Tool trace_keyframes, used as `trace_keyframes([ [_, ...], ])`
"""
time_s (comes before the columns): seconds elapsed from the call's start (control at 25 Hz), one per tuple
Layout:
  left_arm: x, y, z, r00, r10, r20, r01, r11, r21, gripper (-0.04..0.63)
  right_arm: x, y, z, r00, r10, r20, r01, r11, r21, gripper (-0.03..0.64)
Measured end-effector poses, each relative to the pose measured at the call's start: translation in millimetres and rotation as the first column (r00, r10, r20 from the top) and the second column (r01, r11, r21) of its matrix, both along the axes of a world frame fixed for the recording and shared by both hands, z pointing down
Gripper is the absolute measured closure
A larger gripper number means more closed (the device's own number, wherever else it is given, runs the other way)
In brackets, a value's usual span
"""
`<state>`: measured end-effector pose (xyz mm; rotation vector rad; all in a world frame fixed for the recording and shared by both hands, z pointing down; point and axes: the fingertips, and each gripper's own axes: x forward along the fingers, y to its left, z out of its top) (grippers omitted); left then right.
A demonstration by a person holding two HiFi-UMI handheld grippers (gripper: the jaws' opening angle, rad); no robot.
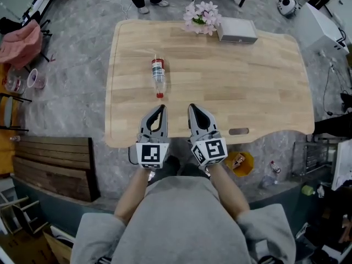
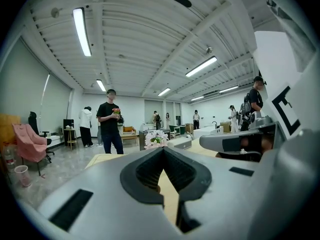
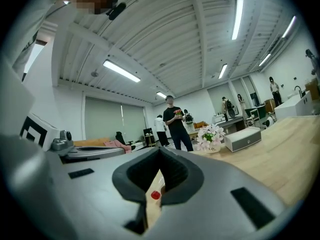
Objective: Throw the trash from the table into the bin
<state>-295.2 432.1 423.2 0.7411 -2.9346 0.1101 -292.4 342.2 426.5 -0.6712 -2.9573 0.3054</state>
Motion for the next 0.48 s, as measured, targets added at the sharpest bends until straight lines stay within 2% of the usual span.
trace_keyframes([
  [0.2, -25, 9, 14, 0.999, -0.016, -0.036, 0.016, 1.0, -0.002, 0.591, -22, 10, 7, 1.0, -0.013, -0.017, 0.013, 1.0, 0.015, 0.614],
  [0.48, -62, 21, 45, 0.99, -0.105, -0.091, 0.103, 0.994, -0.027, 0.591, -65, 23, 35, 0.994, -0.101, -0.047, 0.101, 0.995, 0.011, 0.614],
])
